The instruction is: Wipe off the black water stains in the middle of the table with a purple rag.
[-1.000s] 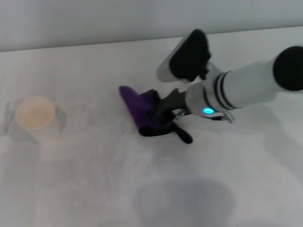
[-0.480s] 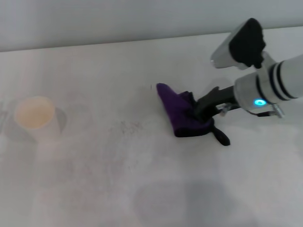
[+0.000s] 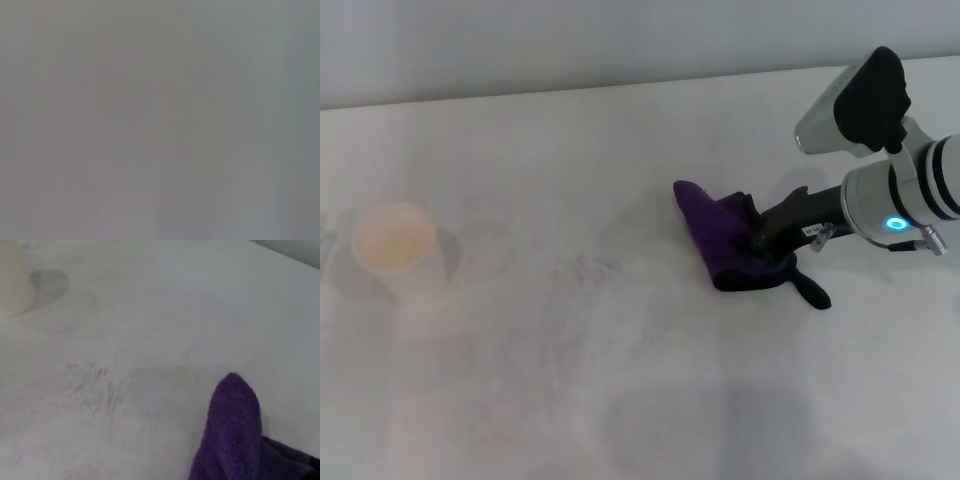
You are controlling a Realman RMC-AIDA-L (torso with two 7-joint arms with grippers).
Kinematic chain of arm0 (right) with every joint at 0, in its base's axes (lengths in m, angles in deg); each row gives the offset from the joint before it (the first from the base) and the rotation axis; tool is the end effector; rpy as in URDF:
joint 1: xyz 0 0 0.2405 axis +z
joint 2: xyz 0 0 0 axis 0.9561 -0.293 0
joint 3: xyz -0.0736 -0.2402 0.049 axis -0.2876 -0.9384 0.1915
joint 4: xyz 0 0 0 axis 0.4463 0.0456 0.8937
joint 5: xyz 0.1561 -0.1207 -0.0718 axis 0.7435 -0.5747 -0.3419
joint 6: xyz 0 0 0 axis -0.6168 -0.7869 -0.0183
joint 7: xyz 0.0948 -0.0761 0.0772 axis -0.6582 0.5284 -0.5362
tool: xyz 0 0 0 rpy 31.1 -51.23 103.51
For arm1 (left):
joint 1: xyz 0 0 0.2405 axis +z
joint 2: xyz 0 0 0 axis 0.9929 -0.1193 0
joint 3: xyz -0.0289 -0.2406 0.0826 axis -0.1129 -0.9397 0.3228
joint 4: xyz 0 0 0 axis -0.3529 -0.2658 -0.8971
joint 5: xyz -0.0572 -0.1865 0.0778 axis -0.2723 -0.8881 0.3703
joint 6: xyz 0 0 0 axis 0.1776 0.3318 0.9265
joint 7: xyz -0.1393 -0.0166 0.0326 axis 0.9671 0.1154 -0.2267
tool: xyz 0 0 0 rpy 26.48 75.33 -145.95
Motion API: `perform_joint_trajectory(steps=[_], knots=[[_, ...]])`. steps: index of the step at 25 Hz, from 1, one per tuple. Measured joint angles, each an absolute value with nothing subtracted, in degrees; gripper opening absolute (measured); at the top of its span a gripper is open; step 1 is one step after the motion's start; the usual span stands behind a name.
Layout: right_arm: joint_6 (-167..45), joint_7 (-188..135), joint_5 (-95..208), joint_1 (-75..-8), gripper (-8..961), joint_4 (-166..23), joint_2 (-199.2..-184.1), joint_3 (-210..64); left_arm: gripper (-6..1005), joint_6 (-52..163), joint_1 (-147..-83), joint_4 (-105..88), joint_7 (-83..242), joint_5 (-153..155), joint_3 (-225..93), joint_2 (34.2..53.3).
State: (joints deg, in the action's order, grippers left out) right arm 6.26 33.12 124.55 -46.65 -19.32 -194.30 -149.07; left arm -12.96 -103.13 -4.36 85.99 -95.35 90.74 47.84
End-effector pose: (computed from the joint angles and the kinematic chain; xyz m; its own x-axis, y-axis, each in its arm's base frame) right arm 0.2667 0.3593 -0.0328 0.8074 -0.5891 -0.0330 -0.5465 -0.7256 -0.4182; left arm -0.3631 0.2853 0.0052 0.7191 -0.0756 0.6908 0.6928 -0.0009 -0.7212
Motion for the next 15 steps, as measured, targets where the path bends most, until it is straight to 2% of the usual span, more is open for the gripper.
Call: perform_joint_trajectory(steps=[7,15], knots=[[5.5,33.8,125.7,-47.2,80,-19.5,-194.45,-150.1,894,-13.8,-103.0,-4.4,86.0,-95.3,90.7,47.84],[6.5,37.6,131.6,-49.9,395,-16.7,-194.17,-149.8,894,-14.4,-102.5,-4.3,86.0,-95.3,90.7,47.99]])
